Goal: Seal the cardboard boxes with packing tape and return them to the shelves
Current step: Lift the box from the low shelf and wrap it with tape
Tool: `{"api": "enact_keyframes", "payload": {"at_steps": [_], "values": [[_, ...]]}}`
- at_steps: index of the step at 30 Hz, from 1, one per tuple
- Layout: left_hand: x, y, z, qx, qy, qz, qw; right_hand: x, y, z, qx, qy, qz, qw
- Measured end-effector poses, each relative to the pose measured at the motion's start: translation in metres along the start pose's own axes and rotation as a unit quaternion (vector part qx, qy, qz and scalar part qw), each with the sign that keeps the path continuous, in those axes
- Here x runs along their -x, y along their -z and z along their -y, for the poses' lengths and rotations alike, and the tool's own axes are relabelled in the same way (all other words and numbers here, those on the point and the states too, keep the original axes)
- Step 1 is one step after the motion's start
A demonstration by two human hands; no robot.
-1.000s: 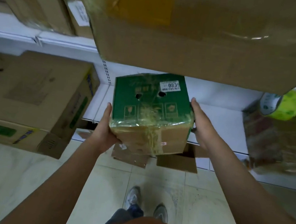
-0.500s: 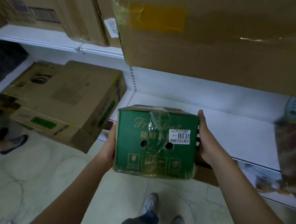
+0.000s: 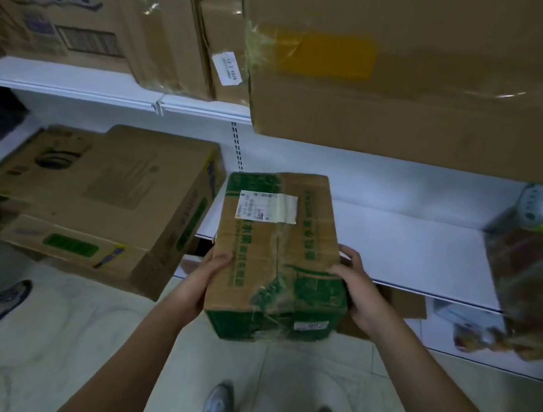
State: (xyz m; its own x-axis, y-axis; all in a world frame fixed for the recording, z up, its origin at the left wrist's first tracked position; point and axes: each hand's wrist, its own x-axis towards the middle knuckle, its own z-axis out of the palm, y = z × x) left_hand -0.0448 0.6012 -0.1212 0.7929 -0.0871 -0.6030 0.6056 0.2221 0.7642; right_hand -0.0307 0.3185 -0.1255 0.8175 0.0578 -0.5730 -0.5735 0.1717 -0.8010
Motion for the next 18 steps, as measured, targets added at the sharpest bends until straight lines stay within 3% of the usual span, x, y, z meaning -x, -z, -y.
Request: {"api": "enact_keyframes", "payload": {"at_steps": [8,14,18], "values": [[-0.045,0.089,-0.019,-0.220,0.024,0.031,0.975,-0.008,-0.086,-0.036,0.021,0.003,-0.061,0.998],[-0.085,0.122,-0.019,-0.283,0.013,0.039,0.958,-0.031,-0.117,-0.052,0.016,0.009,-0.096,0.995],[-0.108,0.105,-0.036,-0.299,0.003,0.057,0.953,-0.041,-0.110,-0.037,0.019,0.017,-0.103,0.994]]}}
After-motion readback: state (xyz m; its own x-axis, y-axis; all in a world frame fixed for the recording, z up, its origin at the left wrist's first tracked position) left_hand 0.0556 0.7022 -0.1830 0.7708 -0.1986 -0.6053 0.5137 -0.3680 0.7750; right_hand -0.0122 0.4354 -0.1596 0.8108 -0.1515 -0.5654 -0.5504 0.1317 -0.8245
